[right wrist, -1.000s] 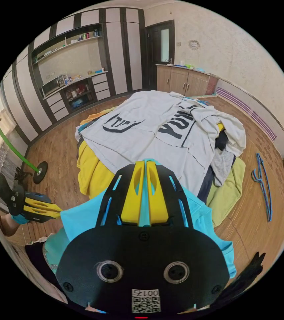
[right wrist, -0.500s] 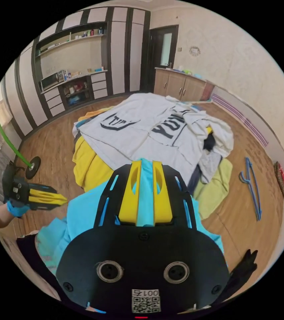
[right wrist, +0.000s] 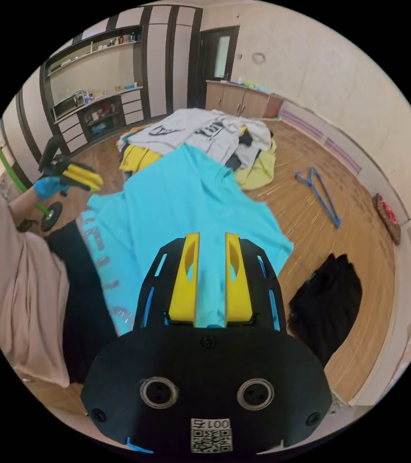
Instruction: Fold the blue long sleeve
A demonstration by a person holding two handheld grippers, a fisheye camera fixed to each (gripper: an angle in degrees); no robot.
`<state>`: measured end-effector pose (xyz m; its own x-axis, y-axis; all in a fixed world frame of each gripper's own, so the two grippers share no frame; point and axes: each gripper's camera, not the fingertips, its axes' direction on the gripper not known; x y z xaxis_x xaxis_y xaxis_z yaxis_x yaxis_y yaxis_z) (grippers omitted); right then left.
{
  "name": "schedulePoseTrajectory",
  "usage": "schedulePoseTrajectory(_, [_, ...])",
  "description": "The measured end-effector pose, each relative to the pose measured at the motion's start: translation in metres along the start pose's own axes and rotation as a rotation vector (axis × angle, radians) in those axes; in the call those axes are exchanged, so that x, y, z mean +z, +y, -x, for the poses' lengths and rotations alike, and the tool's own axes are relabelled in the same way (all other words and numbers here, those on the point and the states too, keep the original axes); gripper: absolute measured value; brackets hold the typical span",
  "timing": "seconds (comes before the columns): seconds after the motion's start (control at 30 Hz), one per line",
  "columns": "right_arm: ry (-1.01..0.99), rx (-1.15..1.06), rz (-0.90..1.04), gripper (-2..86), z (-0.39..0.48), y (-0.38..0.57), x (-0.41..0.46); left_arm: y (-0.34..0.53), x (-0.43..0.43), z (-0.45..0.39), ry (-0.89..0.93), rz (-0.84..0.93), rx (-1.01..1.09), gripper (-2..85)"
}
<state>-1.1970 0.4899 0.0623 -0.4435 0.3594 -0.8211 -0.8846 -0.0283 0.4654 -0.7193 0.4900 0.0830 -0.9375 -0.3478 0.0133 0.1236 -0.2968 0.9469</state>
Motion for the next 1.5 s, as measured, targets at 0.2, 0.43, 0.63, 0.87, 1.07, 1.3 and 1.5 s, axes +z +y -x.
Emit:
schedulePoseTrajectory(0.2, [-0.217, -0.030, 0.177, 8.1, 0.044, 0.076, -0.010, -0.008, -0.005, -0.028, 0.090, 0.118, 0.196, 5.2])
schedulePoseTrajectory(0.43, [-0.149, 0.030, 0.340, 7.7, 0.069, 0.136, -0.007, 0.011, 0.012, -0.035, 0.084, 0.248, 0.163, 6.1])
schedulePoseTrajectory(0.63, [-0.030, -0.016, 0.438, 6.9, 0.097, 0.151, 0.014, 0.014, 0.022, -0.041, 0.085, 0.286, 0.193, 7.5])
schedulePoseTrajectory(0.87, [0.075, -0.054, 0.472, 5.5, 0.115, 0.155, 0.020, 0.013, 0.023, -0.054, 0.009, 0.297, 0.236, 7.6])
schedulePoseTrajectory(1.07, [0.134, -0.062, 0.516, 3.4, 0.126, 0.158, 0.028, 0.017, 0.021, -0.072, -0.012, 0.269, 0.281, 4.5])
schedulePoseTrajectory(1.3, [0.173, 0.034, 0.459, 3.1, 0.129, 0.171, 0.014, 0.023, 0.008, -0.074, -0.060, 0.189, 0.185, -0.7])
schedulePoseTrajectory(1.5, [0.288, 0.134, 0.359, 2.8, 0.132, 0.179, -0.030, 0.020, -0.033, -0.072, -0.094, 0.106, 0.191, -1.2])
